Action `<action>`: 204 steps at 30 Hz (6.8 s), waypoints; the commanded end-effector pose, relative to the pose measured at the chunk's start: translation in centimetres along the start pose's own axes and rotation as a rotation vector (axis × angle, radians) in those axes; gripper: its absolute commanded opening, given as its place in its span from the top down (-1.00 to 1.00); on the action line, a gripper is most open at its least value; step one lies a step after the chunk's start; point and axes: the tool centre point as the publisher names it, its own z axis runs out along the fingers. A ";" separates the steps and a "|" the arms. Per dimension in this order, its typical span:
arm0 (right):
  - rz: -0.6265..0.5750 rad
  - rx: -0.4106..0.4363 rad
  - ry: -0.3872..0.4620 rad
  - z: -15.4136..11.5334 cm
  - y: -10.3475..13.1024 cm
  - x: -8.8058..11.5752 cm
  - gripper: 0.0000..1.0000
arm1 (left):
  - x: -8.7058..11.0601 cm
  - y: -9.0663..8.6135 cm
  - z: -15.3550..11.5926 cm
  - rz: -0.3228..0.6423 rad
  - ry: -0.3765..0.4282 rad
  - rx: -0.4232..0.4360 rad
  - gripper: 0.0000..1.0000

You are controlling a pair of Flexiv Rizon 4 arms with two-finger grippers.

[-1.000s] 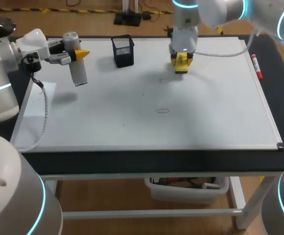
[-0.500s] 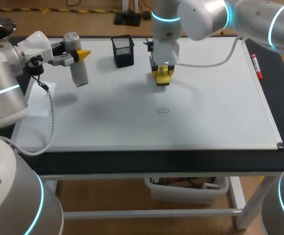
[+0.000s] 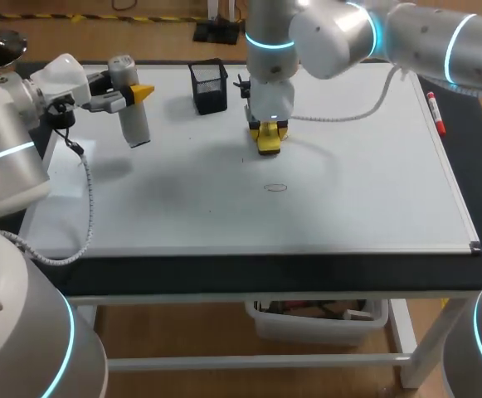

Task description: Pick up the inspection probe, press it on each red-marked spot on the whiteboard one by one, put down the probe, pick up the eraser, and wipe off all the red marks.

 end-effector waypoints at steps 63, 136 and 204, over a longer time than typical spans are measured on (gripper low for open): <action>0.175 -0.014 0.011 -1.6 -6.5 15.0 1.00 | 0.1 0.0 0.0 0.002 -0.004 0.004 1.00; 0.234 -0.021 0.043 -1.2 -8.7 19.6 1.00 | 21.3 2.4 16.8 -0.066 0.398 0.015 1.00; 0.234 -0.021 0.043 -1.2 -8.7 19.6 1.00 | 24.7 5.5 19.0 -0.050 0.574 -0.001 1.00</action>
